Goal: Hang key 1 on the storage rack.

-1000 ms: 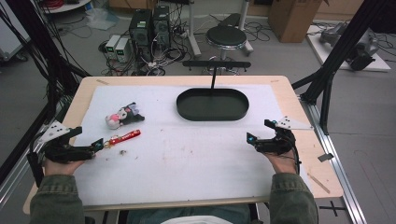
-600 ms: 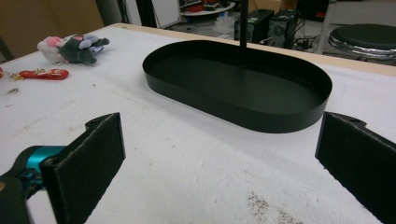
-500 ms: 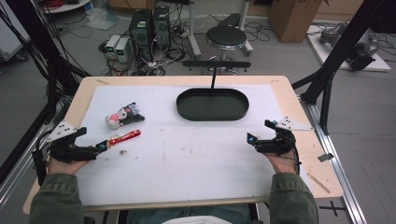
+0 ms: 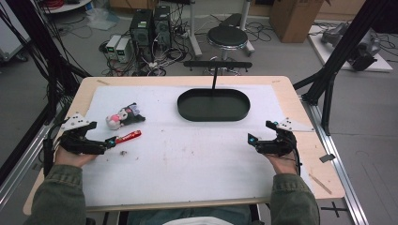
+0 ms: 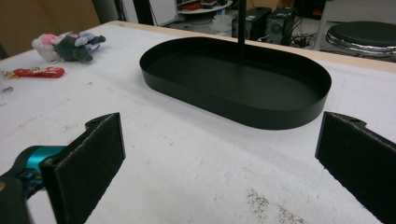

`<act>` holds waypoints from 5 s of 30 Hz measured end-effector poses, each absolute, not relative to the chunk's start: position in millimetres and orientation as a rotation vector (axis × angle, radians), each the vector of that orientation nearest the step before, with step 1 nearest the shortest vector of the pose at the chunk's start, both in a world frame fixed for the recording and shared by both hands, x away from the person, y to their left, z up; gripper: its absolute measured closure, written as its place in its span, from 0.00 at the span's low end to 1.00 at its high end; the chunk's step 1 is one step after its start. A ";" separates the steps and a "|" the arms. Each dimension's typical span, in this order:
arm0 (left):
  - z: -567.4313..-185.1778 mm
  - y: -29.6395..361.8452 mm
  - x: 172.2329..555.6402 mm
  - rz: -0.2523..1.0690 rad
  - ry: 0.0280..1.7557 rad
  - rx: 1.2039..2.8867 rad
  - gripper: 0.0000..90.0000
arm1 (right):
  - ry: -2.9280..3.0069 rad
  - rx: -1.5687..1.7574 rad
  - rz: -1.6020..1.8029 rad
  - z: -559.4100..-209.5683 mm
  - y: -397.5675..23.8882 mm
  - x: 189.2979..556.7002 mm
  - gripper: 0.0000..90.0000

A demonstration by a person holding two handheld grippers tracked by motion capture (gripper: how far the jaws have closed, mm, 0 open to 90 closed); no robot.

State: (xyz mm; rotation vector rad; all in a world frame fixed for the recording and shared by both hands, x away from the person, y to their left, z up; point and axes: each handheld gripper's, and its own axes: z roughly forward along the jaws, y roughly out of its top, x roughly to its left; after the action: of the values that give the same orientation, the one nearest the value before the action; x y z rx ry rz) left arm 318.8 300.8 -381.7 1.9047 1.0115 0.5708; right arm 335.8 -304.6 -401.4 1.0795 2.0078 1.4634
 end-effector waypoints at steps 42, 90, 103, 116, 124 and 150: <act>-405.4 252.9 387.8 0.313 0.946 2.356 0.34 | 2.011 1.082 1.446 -404.2 -304.8 338.8 0.00; -338.0 256.5 389.8 0.157 0.931 2.027 0.83 | 2.018 1.070 1.418 -406.0 -302.6 341.0 0.00; -266.7 219.4 401.3 0.138 0.777 1.884 0.83 | 2.013 1.082 1.426 -405.2 -303.8 339.8 0.00; -241.8 188.0 431.5 0.122 0.719 1.795 0.83 | 1.991 1.095 1.437 -404.5 -308.8 337.6 0.00; -236.8 170.9 447.6 0.143 0.691 1.791 0.83 | 1.991 1.105 1.440 -405.3 -309.6 338.3 0.00; -217.8 94.9 499.7 0.205 0.685 1.795 0.83 | 1.974 1.112 1.476 -406.4 -314.1 340.5 0.00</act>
State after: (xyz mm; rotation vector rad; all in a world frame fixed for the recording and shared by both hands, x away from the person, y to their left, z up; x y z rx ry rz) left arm 499.7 94.9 -217.8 1.7955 0.6850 0.2049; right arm 340.5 -314.1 -406.4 1.1118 1.9737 1.4757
